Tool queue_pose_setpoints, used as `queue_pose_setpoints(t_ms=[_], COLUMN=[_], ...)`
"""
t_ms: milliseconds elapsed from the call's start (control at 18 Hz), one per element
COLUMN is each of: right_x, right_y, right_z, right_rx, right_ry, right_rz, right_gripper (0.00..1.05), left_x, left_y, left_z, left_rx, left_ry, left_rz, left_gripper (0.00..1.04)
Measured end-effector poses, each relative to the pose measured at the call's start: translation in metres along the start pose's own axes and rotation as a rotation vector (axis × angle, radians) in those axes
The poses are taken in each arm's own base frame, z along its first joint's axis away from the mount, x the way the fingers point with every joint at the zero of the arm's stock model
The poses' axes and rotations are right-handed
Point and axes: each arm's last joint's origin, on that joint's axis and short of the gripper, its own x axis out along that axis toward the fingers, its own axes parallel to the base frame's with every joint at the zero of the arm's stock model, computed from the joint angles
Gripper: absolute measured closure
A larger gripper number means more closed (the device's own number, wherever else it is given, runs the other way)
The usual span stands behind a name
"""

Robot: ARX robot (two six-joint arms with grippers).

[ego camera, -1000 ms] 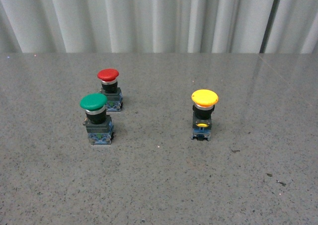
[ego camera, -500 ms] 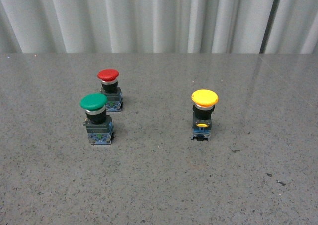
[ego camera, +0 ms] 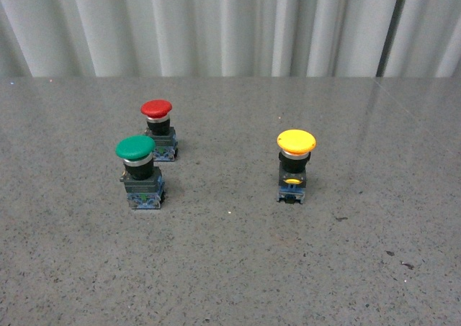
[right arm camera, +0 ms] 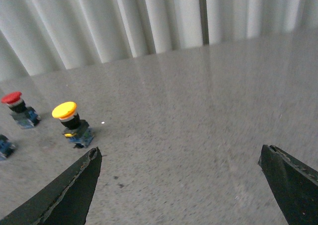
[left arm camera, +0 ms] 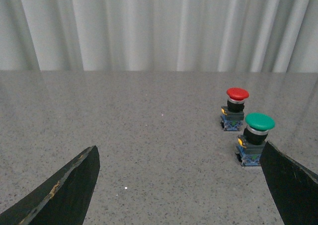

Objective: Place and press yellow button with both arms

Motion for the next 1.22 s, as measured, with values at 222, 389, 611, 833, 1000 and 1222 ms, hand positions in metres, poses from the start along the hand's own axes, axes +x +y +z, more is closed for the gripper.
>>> queue_pose_setpoints(t_ms=[222, 389, 611, 833, 1000, 1222], right_x=[0.001, 0.04, 0.133, 0.179, 0.195, 0.201], right_y=[0.003, 0.015, 0.068, 0.097, 0.118, 0.143], right_z=[0.079, 0.129, 0.143, 0.106, 0.094, 0.07], right_rx=[0.283, 0.241, 0.156, 0.098, 0.058, 0.014], right_ry=[-0.143, -0.176, -0.039, 0.144, 0.199, 0.278], right_rz=[0.117, 0.202, 0.308, 0.31, 0.317, 0.333], right_gripper=[0.07, 0.07, 0.07, 0.07, 0.07, 0.31], left_x=[0.0, 0.0, 0.0, 0.0, 0.0, 0.0], left_y=[0.0, 0.0, 0.0, 0.0, 0.0, 0.0], left_z=[0.0, 0.0, 0.0, 0.0, 0.0, 0.0], left_rx=[0.0, 0.0, 0.0, 0.0, 0.0, 0.0], left_ry=[0.0, 0.0, 0.0, 0.0, 0.0, 0.0], left_rz=[0.0, 0.0, 0.0, 0.0, 0.0, 0.0], left_gripper=[0.07, 0.07, 0.07, 0.07, 0.07, 0.07])
